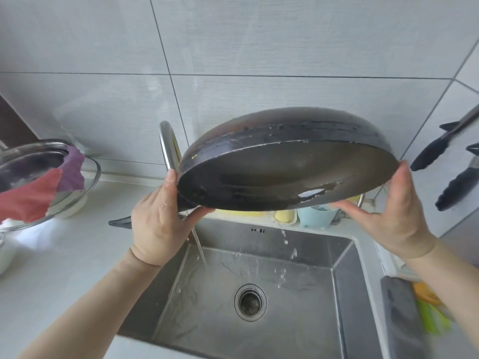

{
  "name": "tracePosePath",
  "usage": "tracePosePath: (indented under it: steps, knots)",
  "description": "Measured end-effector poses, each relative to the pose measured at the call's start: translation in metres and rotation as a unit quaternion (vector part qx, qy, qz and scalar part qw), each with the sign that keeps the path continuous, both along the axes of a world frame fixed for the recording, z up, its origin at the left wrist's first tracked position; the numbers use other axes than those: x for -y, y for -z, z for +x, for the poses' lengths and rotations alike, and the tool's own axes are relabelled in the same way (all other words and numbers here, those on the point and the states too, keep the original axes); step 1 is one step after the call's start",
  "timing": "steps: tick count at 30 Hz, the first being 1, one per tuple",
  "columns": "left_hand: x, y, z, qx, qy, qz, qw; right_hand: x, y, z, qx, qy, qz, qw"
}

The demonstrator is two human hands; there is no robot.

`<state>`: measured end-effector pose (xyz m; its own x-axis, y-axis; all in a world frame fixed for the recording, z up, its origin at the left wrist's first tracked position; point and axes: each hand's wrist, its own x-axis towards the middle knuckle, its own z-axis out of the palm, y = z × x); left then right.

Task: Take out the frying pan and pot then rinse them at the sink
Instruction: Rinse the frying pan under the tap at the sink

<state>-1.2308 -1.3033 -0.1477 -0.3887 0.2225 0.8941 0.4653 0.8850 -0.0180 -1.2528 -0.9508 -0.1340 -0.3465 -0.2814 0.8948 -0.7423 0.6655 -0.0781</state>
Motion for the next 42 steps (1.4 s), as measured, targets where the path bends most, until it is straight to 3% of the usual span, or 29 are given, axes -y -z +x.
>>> tracePosePath:
  steps: [8,12,14,18,22,28,35,42]
  knots:
    - [-0.006,-0.001,-0.006,0.013,0.025,0.009,1.0,-0.016,0.003,-0.004,0.027,0.02,-0.001,0.999]
    - [-0.01,0.023,-0.006,0.108,0.038,0.008,0.993,-0.021,0.027,0.006,0.136,0.038,0.034,0.989]
    - [-0.012,0.044,-0.005,0.207,0.043,0.014,0.977,-0.02,0.045,0.015,0.245,0.033,0.042,0.968]
    - [-0.02,0.095,0.001,0.428,0.062,0.055,0.9,-0.033,0.092,0.026,0.483,0.03,0.043,0.874]
    - [-0.031,0.136,-0.001,0.568,0.059,0.029,0.821,-0.035,0.134,0.032,0.609,0.044,0.038,0.791]
    - [-0.037,0.195,-0.016,0.665,0.055,0.002,0.745,-0.036,0.192,0.038,0.691,0.066,0.039,0.719]
    - [-0.036,0.273,-0.024,0.758,0.088,0.043,0.645,-0.032,0.264,0.044,0.758,0.08,0.046,0.646]
    - [-0.029,0.352,-0.023,0.814,0.08,0.053,0.573,-0.02,0.333,0.049,0.801,0.089,0.079,0.586]
